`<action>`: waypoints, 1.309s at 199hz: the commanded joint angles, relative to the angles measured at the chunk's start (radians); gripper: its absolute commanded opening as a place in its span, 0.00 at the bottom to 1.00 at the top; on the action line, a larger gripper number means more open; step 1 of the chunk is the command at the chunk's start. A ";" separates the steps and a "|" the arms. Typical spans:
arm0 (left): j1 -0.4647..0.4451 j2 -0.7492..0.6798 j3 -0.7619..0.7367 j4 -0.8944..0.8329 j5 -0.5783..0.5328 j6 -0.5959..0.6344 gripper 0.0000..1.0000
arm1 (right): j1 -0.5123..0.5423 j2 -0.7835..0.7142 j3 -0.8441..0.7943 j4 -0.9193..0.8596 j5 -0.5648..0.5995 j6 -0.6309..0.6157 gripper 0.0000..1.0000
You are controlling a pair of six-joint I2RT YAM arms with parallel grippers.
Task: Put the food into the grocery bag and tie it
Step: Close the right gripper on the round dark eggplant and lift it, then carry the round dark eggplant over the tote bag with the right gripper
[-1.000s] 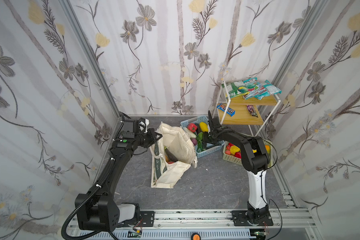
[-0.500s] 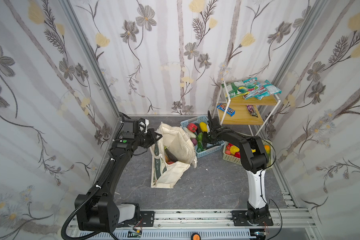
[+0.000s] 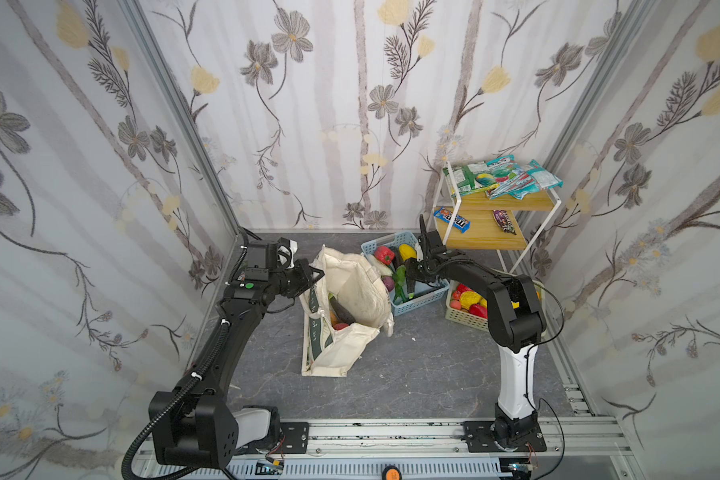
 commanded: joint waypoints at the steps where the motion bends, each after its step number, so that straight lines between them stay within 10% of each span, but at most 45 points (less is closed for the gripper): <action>1: 0.001 -0.004 0.003 0.021 -0.002 -0.007 0.00 | -0.004 -0.044 0.013 -0.001 0.014 -0.010 0.40; 131: -0.008 0.016 0.032 0.023 0.010 -0.008 0.00 | 0.033 -0.281 0.061 -0.022 0.010 0.005 0.40; 261: -0.013 0.018 0.037 0.022 0.003 -0.010 0.00 | 0.309 -0.382 0.104 0.006 -0.025 0.039 0.42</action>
